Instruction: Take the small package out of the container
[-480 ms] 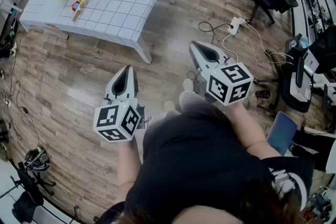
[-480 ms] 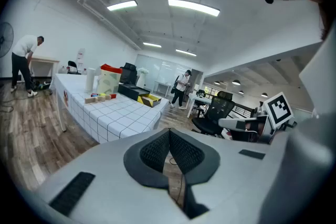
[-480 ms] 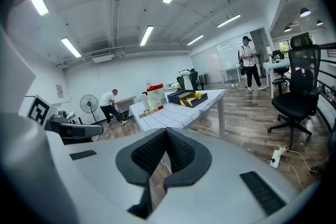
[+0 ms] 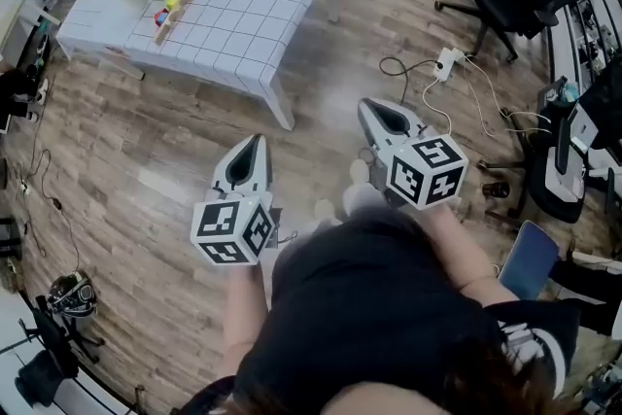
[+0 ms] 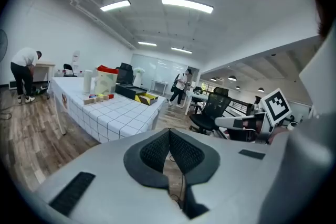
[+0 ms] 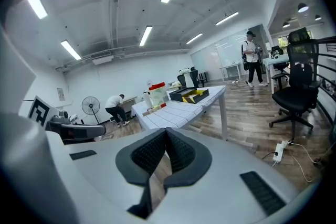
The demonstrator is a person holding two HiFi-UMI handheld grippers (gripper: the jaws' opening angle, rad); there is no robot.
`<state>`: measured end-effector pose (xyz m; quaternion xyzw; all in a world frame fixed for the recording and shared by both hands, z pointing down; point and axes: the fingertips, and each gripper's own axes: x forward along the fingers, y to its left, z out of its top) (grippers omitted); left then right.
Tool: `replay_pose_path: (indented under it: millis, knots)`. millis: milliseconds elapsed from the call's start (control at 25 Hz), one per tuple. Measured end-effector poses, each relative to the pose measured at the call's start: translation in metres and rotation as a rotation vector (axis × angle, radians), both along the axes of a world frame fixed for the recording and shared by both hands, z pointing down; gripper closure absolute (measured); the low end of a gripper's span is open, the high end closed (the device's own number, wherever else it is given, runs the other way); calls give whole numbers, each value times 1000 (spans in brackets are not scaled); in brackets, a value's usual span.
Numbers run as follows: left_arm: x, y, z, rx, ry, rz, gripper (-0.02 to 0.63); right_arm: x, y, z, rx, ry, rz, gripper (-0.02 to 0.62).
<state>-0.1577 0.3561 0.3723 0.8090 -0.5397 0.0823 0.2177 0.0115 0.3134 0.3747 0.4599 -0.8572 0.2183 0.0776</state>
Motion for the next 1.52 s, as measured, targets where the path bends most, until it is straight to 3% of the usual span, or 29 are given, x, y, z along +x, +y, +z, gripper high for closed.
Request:
replay_pose_path:
  millis: [280, 480, 640, 760, 1000, 1520]
  knots:
    - [1, 7, 5, -32, 66, 44, 580, -11, 14, 4, -28, -14, -12, 580]
    - [-16, 2, 5, -1, 65, 18, 580, -7, 20, 0, -28, -16, 12, 580]
    - [-12, -11, 2, 15, 91, 60, 580, -1, 12, 1, -31, -7, 26, 580]
    - [-4, -27, 2, 21, 103, 78, 580, 1, -6, 2, -34, -10, 20, 580]
    - [2, -66, 8, -3, 43, 67, 580, -9, -55, 10, -43, -23, -37, 580]
    - [56, -196, 8, -44, -8, 50, 580, 7, -196, 9, -69, -25, -174, 580]
